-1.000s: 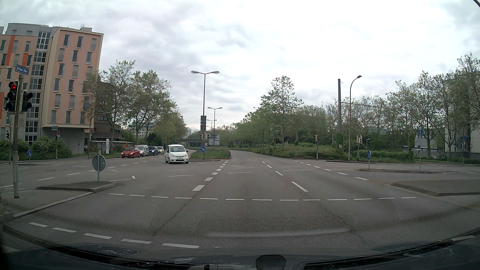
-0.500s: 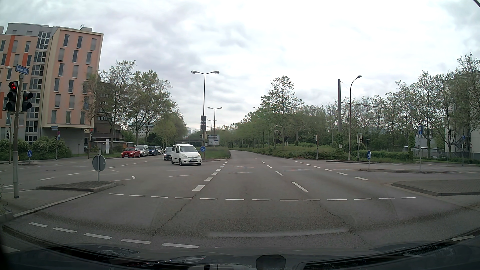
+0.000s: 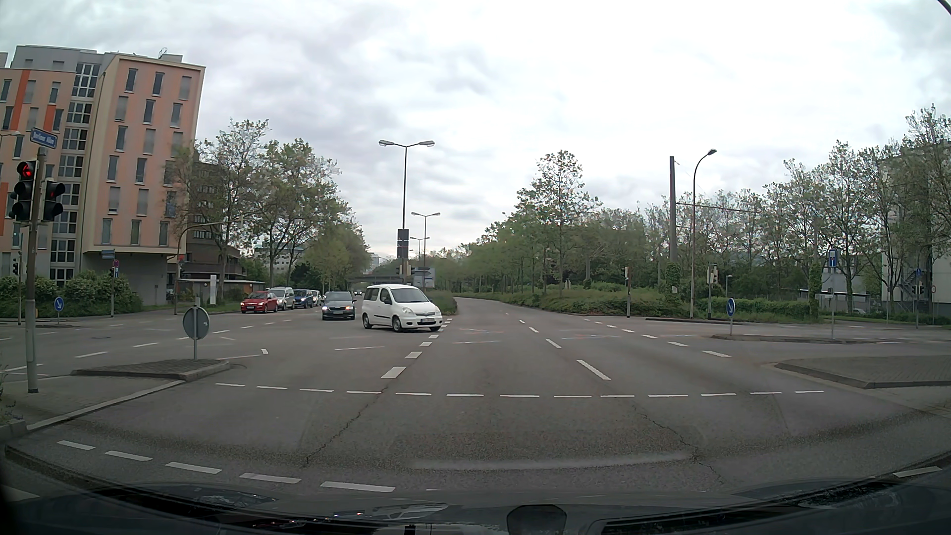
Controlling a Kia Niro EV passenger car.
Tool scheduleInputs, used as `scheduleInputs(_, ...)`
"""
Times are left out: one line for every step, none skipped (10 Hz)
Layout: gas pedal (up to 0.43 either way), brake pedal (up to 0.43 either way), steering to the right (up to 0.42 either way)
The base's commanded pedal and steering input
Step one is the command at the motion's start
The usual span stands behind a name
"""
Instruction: Follow the waypoints while adhering to traffic rules and regulations
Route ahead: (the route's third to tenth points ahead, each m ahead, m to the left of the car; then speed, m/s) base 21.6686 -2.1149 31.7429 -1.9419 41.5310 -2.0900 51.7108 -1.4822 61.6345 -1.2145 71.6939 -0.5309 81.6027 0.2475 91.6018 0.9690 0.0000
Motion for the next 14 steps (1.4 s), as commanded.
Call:
scheduleInputs(0.0, 0.207, 0.013)
scheduleInputs(0.0, 0.207, 0.014)
scheduleInputs(0.0, 0.207, 0.013)
scheduleInputs(0.0, 0.207, 0.013)
scheduleInputs(0.0, 0.207, 0.013)
scheduleInputs(0.0, 0.207, 0.013)
scheduleInputs(0.0, 0.207, 0.013)
scheduleInputs(0.0, 0.207, 0.013)
scheduleInputs(0.0, 0.207, 0.013)
scheduleInputs(0.0, 0.207, 0.013)
scheduleInputs(0.0, 0.207, 0.013)
scheduleInputs(0.0, 0.207, 0.013)
scheduleInputs(0.0, 0.207, 0.013)
scheduleInputs(0.0, 0.207, 0.013)
